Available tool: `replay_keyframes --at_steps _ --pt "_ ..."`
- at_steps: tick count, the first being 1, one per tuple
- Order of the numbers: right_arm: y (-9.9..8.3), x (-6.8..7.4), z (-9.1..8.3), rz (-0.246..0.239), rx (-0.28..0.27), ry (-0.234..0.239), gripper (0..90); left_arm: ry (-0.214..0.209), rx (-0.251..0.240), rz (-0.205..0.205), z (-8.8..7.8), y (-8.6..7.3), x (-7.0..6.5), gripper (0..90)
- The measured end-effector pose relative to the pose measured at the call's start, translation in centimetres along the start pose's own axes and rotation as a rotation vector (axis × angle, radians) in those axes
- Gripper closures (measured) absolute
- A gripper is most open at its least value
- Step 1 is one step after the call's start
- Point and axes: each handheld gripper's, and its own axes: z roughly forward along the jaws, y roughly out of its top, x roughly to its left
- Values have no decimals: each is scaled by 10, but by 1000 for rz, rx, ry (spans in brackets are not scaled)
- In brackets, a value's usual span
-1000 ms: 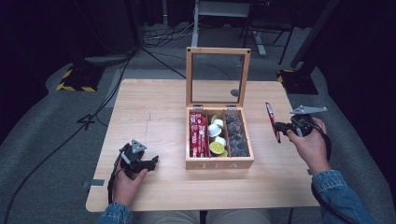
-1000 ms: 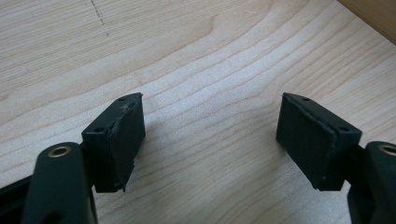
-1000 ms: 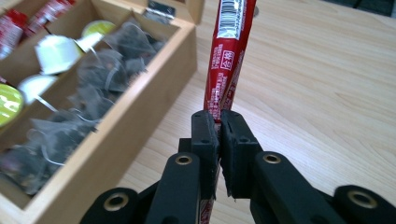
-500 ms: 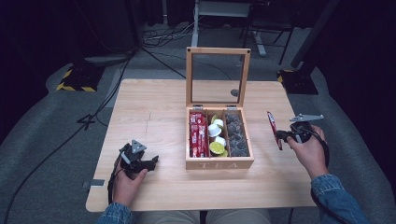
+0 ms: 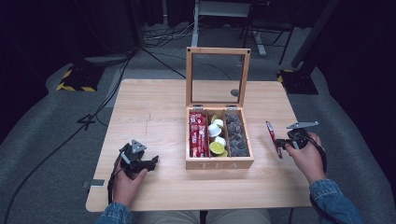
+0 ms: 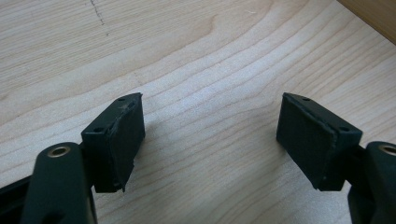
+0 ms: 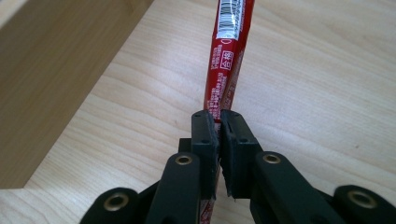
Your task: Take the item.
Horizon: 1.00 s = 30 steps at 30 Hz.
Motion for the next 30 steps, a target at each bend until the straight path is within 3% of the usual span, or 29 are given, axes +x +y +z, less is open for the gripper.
replay_keyframes --at_steps 7,10,15,20,30 --pt "-7 6 8 27 49 5 846 -6 1 6 1 1 2 226" --pt "-9 7 10 35 51 8 776 -6 1 6 1 1 2 225" --pt "-8 8 6 11 -13 -13 552 -2 3 3 2 1 1 222" --pt "1 9 -8 -17 -116 -32 417 2 8 0 3 3 1 198" --pt "32 26 -42 -24 -278 35 425 14 12 -10 6 6 2 165"
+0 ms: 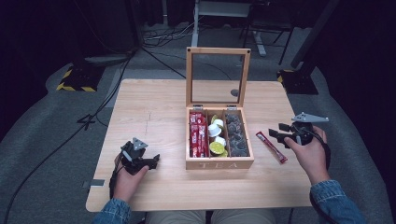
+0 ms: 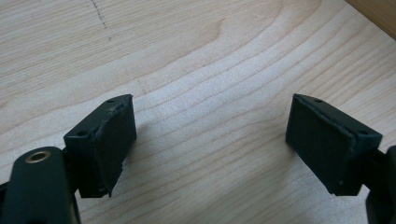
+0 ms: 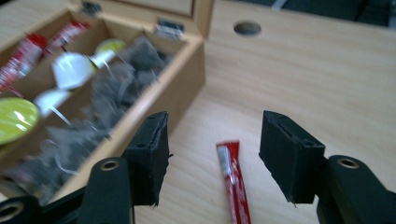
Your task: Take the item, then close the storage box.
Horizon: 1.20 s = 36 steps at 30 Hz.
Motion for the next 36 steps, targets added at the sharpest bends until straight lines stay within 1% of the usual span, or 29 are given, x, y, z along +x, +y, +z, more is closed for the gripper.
replay_keyframes --at_steps 4,6,7,8,13,14,16,20,21,22,23,26,29,31,36 --pt "21 6 -5 -22 -60 31 400 0 0 -2 0 0 0 165" --pt "32 9 -6 -31 -81 43 397 0 2 0 0 0 0 163" --pt "41 12 -6 -37 -97 53 396 -5 2 -1 0 0 0 157" --pt "41 12 -6 -37 -97 53 396 -4 5 2 0 0 0 157" --pt "61 16 -2 -46 -131 74 383 -4 5 2 0 0 0 156" --pt "65 16 -1 -51 -134 78 371 -3 4 0 0 0 0 156" --pt "71 17 3 -36 -126 86 359 -3 4 0 0 0 0 156" --pt "83 16 10 -27 -135 93 349 1 0 1 0 0 -1 157" --pt "90 14 14 -23 -150 98 347 2 0 4 0 0 -1 162" --pt "90 14 14 -23 -150 98 347 4 0 4 0 0 -1 162" --pt "93 13 15 -27 -155 97 347 4 -1 3 0 0 -1 162" --pt "104 9 22 -60 -168 99 345 6 -1 2 0 0 -2 162" --pt "114 6 29 -57 -172 112 345 6 0 -3 0 0 -2 162" --pt "119 5 33 -51 -167 111 345 5 -1 -3 0 0 -2 161" --pt "133 1 46 -49 -180 120 347 5 0 -3 0 0 -2 161"
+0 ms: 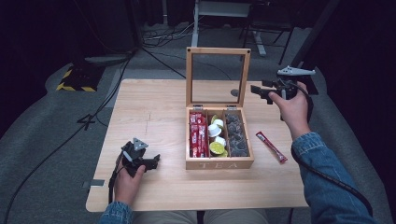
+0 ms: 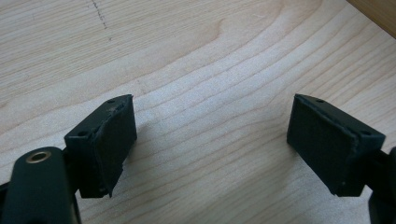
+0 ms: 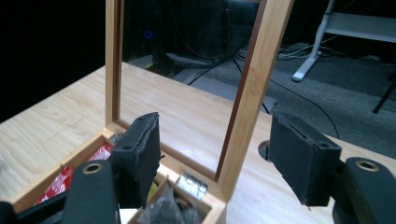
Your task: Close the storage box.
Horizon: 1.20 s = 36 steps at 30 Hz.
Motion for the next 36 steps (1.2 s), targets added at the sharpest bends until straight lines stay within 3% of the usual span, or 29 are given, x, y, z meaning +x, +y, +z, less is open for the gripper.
replay_keyframes --at_steps 5,12,17,21,26,36 --pt "12 -7 13 19 -21 26 346 -2 0 -3 0 0 0 160" --pt "29 -16 34 -1 -31 3 348 -3 1 -1 0 0 0 160" --pt "36 -25 51 10 -30 -12 350 -2 0 -2 0 0 0 160" --pt "40 -33 65 50 -36 -11 355 -2 0 -4 0 0 0 159" --pt "41 -35 76 48 -28 -22 358 -1 -1 -6 0 0 0 159" --pt "39 -37 99 49 -9 3 373 -6 1 -2 1 1 1 155"
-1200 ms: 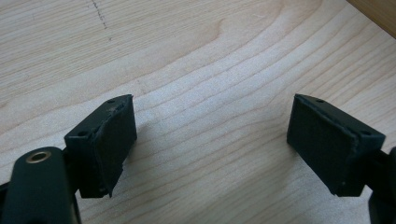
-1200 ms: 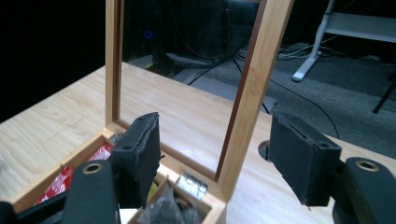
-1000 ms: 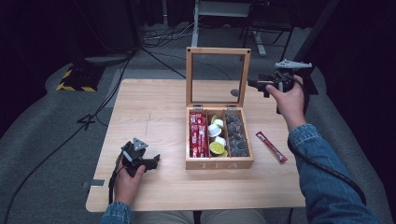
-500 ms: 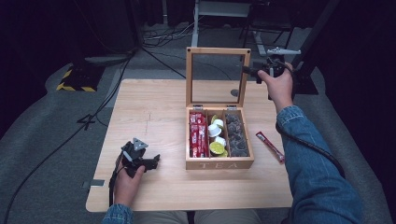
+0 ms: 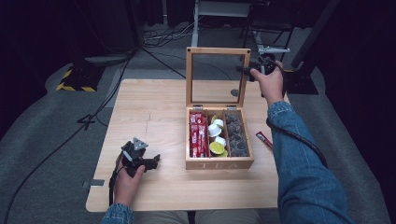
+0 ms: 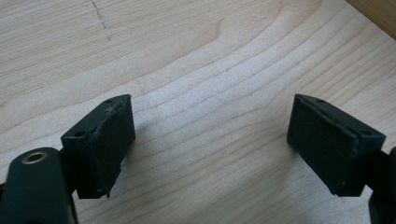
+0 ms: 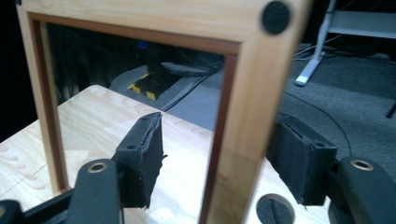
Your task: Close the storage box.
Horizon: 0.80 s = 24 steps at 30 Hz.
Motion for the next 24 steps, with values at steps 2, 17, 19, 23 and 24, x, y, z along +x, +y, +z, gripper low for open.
replay_keyframes --at_steps 2,17,19,23,24 --pt "-1 2 3 -1 4 3 358 -1 1 0 0 0 0 154" --pt "2 10 -17 21 5 28 386 -1 1 0 0 0 0 155" --pt "1 13 -23 14 5 33 394 -1 1 0 0 0 0 154" --pt "-1 19 -35 -10 -3 44 421 1 3 0 0 0 0 154" --pt "-2 20 -39 -16 -3 44 420 -1 2 -2 0 0 0 153"
